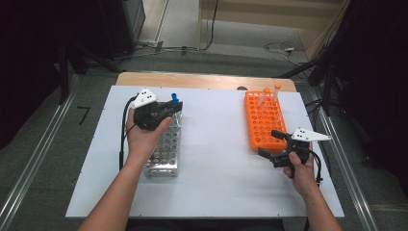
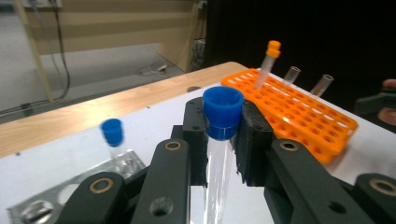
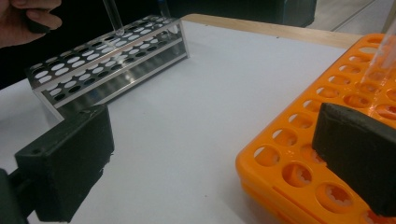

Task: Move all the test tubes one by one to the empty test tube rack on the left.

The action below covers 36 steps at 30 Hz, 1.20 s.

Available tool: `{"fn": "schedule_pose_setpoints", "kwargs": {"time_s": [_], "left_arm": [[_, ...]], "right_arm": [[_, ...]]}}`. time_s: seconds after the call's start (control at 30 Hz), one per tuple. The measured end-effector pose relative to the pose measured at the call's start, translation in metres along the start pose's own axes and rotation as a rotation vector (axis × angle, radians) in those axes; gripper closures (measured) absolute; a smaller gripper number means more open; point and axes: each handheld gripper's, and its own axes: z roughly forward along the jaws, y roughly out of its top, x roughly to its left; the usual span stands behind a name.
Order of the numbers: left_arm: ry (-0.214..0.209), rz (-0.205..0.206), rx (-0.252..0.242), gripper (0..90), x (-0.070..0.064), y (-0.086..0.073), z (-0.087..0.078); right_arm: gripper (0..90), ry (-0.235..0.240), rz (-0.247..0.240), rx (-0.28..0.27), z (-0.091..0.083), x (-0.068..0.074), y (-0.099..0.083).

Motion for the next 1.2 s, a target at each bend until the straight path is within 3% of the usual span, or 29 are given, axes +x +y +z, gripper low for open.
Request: {"fn": "schedule_pose_setpoints", "kwargs": {"time_s": [0.3, 0.63, 0.8, 1.2], "left_arm": [[0.067, -0.028, -0.035, 76.9, 0.023, 0.012, 0.007], [0.138, -0.039, -0.033, 76.9, 0.037, 0.007, 0.025], [0.139, -0.048, -0.045, 76.9, 0.039, 0.004, 0.033], [0.157, 0.007, 0.017, 76.9, 0.035, -0.003, 0.043]], "right_arm": [[0.0, -0.015, 0.012, -0.001, -0.001, -0.003, -0.003], [0.0, -0.017, 0.015, -0.009, -0.001, -0.004, -0.003], [0.0, -0.015, 0.018, -0.014, -0.001, -0.004, -0.004], [0.0, -0.016, 0.017, -0.009, 0.000, -0.004, -0.004]]}}
